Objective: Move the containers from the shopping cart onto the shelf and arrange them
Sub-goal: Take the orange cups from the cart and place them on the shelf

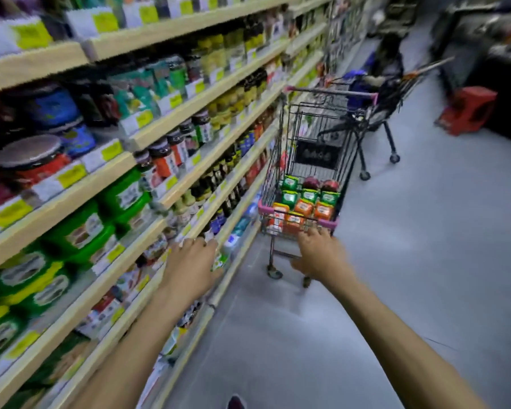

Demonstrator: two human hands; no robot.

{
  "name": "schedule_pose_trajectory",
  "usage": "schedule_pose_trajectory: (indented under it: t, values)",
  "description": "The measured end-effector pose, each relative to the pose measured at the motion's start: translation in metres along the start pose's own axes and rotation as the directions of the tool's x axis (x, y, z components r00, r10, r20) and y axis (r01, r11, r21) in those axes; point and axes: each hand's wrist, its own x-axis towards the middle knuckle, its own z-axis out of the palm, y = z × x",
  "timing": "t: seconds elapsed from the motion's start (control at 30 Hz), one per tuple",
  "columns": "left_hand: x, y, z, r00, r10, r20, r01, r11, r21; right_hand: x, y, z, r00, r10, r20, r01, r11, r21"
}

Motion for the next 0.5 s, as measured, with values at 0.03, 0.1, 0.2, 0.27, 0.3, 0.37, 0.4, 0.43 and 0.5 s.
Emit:
schedule_pose_trajectory:
  t: [0.03,0.1,0.2,0.27,0.3,0.37,0.4,0.43,0.5]
  values:
    - [0.016,0.009,0.002,1.000,0.029,0.004,-0.029,1.000,0.003,0.006,0.011,0.003,1.000,0.021,0.006,-0.021,1.000,0.002]
    - [0.048,0.026,0.007,0.997,0.071,0.022,-0.071,0.997,-0.006,0.021,0.031,0.010,0.998,0.058,0.032,-0.058,0.998,0.004]
    - [0.101,0.046,0.016,0.991,0.124,0.049,-0.122,0.992,-0.034,0.052,0.058,0.019,0.992,0.104,0.066,-0.104,0.995,0.005]
    - [0.139,0.056,0.021,0.988,0.144,0.064,-0.141,0.989,-0.051,0.080,0.074,0.022,0.989,0.123,0.081,-0.123,0.992,-0.003]
    - [0.159,0.060,0.023,0.987,0.150,0.061,-0.147,0.988,-0.055,0.095,0.081,0.022,0.988,0.131,0.086,-0.131,0.991,-0.011]
    - [0.203,0.067,0.026,0.985,0.164,0.057,-0.161,0.985,-0.055,0.128,0.096,0.019,0.984,0.152,0.093,-0.151,0.988,-0.017]
    - [0.224,0.070,0.026,0.983,0.176,0.060,-0.173,0.983,-0.058,0.144,0.104,0.017,0.983,0.160,0.094,-0.159,0.987,-0.018]
    - [0.244,0.074,0.025,0.980,0.188,0.060,-0.184,0.980,-0.070,0.160,0.111,0.015,0.982,0.163,0.095,-0.161,0.987,-0.024]
    - [0.280,0.082,0.026,0.976,0.208,0.065,-0.201,0.974,-0.100,0.191,0.125,0.014,0.980,0.169,0.101,-0.166,0.985,-0.039]
